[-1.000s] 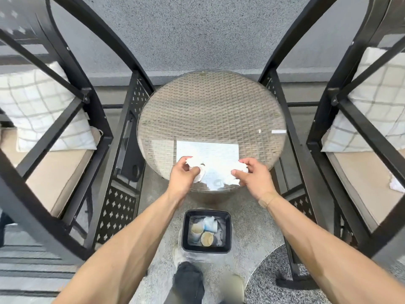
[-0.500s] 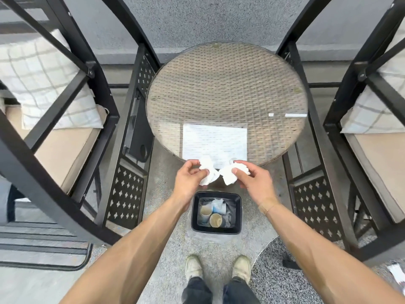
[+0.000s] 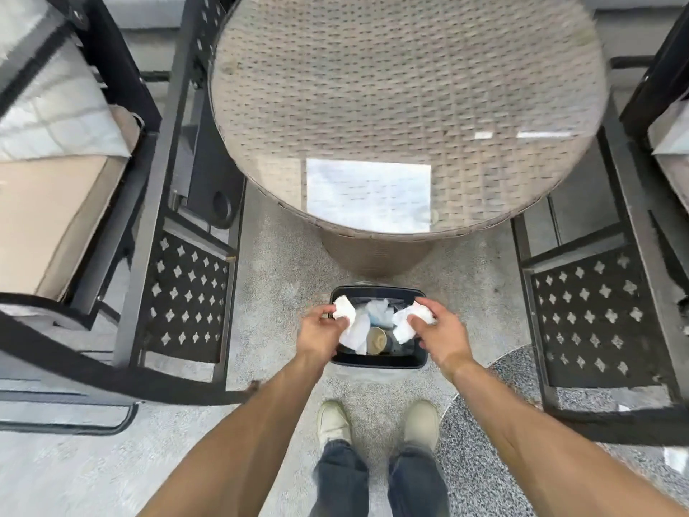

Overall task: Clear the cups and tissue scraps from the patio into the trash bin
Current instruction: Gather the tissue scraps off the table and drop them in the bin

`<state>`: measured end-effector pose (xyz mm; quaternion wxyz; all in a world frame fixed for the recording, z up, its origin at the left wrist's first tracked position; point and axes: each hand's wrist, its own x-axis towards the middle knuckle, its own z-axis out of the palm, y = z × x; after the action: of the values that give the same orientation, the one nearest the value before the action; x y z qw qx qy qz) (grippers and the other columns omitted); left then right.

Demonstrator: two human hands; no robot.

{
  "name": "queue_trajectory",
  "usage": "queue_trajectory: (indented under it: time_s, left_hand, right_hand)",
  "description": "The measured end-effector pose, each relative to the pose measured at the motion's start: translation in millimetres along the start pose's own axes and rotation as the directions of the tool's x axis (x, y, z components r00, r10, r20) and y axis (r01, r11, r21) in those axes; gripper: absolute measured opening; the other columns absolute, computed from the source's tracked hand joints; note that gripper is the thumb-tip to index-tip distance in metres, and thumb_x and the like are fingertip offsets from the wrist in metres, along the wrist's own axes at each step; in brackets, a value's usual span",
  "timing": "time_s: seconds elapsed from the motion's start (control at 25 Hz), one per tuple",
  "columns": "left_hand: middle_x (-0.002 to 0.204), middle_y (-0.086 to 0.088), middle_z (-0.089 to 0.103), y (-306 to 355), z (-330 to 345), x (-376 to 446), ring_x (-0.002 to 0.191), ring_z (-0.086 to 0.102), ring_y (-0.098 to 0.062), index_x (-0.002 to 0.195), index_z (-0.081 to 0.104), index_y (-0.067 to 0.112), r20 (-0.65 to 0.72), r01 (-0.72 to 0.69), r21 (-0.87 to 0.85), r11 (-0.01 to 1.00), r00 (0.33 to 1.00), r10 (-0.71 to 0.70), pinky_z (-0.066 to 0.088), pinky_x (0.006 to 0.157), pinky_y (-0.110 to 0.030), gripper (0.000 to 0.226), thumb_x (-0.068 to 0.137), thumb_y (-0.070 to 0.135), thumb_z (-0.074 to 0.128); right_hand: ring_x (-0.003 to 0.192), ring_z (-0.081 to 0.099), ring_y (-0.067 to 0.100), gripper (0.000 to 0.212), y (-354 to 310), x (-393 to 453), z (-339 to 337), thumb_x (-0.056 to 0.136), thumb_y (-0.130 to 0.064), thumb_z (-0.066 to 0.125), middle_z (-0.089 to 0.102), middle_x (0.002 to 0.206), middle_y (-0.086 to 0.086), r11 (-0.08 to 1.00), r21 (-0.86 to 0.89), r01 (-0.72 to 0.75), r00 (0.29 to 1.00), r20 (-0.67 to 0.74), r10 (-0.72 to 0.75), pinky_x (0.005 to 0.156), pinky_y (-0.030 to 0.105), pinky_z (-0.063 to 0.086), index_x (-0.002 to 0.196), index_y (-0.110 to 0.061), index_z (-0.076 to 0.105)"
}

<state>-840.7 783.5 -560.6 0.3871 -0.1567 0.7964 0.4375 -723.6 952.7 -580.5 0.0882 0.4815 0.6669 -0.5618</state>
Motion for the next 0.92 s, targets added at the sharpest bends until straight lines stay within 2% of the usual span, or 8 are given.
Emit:
queue_trajectory:
  time_s: [0.12, 0.24, 0.4, 0.52, 0.6, 0.68, 0.8, 0.92]
  left_hand:
    - [0.079, 0.001, 0.061, -30, 29, 42, 0.065, 0.054, -0.014, 0.118, 0.059, 0.013, -0.013, 0.036, 0.046, 0.998, 0.999, -0.035, 0.049, 0.062, -0.028, 0.029, 0.09, 0.013, 0.065]
    - [0.087, -0.002, 0.062, -52, 49, 67, 0.061, 0.053, -0.011, 0.122, 0.056, 0.011, -0.015, 0.072, 0.036, 0.997, 0.997, -0.072, 0.051, 0.046, -0.024, 0.031, 0.091, 0.011, 0.062]
    - [0.097, -0.005, 0.066, -69, 54, 91, 0.063, 0.062, -0.011, 0.124, 0.049, 0.02, 0.052, 0.161, -0.145, 0.976, 0.987, -0.155, 0.054, 0.057, -0.028, 0.027, 0.097, 0.02, 0.056]
    - [0.088, -0.002, 0.07, -89, 45, 104, 0.062, 0.064, -0.016, 0.122, 0.053, 0.015, -0.017, 0.133, -0.139, 0.981, 0.99, -0.137, 0.052, 0.054, -0.028, 0.024, 0.101, 0.021, 0.046]
    - [0.084, -0.002, 0.068, -105, 37, 109, 0.054, 0.059, -0.017, 0.118, 0.058, 0.013, -0.184, 0.063, -0.118, 0.991, 0.979, -0.084, 0.046, 0.048, -0.026, 0.024, 0.099, 0.017, 0.044]
    - [0.085, -0.004, 0.067, -118, 31, 109, 0.055, 0.057, -0.019, 0.114, 0.06, 0.013, -0.265, 0.034, -0.101, 0.994, 0.963, -0.059, 0.042, 0.051, -0.026, 0.022, 0.098, 0.016, 0.045]
    - [0.088, -0.004, 0.068, -118, 23, 97, 0.06, 0.06, -0.017, 0.103, 0.061, 0.02, -0.271, 0.027, -0.086, 0.996, 0.961, -0.049, 0.043, 0.052, -0.025, 0.016, 0.095, 0.014, 0.049]
    - [0.095, -0.007, 0.07, -92, 7, 68, 0.077, 0.066, -0.024, 0.097, 0.063, 0.026, -0.248, -0.051, -0.058, 0.997, 0.968, 0.035, 0.055, 0.07, -0.036, 0.015, 0.092, 0.016, 0.053]
  right_hand:
    - [0.098, 0.067, 0.031, 0.044, 33, 33, 19, 0.087, -0.019, 0.07, 0.068, 0.115, 0.007, 0.997, -0.028, -0.067, 0.998, -0.021, 0.066, 0.089, 0.048, 0.055, 0.129, -0.025, 0.059]
    - [0.095, 0.068, 0.029, 0.044, 58, 51, 33, 0.085, -0.018, 0.072, 0.068, 0.111, 0.003, 0.993, -0.031, -0.118, 0.993, -0.02, 0.117, 0.087, 0.047, 0.056, 0.127, -0.024, 0.059]
    - [0.118, 0.057, 0.021, 0.061, 82, 68, 46, 0.086, -0.025, 0.071, 0.058, 0.129, -0.004, 0.989, 0.065, -0.13, 0.988, 0.093, 0.124, 0.104, 0.046, 0.046, 0.141, -0.033, 0.044]
    - [0.123, 0.054, 0.017, 0.052, 95, 78, 55, 0.093, -0.022, 0.061, 0.054, 0.133, -0.011, 0.971, 0.17, -0.17, 0.979, 0.142, 0.146, 0.111, 0.046, 0.039, 0.14, -0.039, 0.043]
    - [0.114, 0.058, 0.014, 0.039, 101, 83, 57, 0.095, -0.016, 0.055, 0.061, 0.123, -0.01, 0.972, 0.177, -0.152, 0.986, 0.093, 0.138, 0.108, 0.046, 0.042, 0.125, -0.041, 0.052]
    - [0.11, 0.061, 0.017, 0.033, 106, 84, 58, 0.095, -0.015, 0.055, 0.065, 0.111, -0.01, 0.983, 0.139, -0.12, 0.993, 0.023, 0.118, 0.103, 0.041, 0.047, 0.118, -0.037, 0.056]
    - [0.1, 0.064, 0.007, 0.029, 98, 72, 51, 0.093, -0.017, 0.059, 0.066, 0.098, -0.019, 0.995, 0.085, -0.05, 0.998, -0.028, 0.052, 0.082, 0.011, 0.045, 0.117, -0.031, 0.059]
    - [0.096, 0.063, 0.004, 0.035, 64, 40, 32, 0.091, -0.02, 0.06, 0.066, 0.101, -0.02, 0.996, -0.056, 0.066, 0.998, -0.011, -0.067, 0.077, 0.014, 0.044, 0.125, -0.029, 0.058]
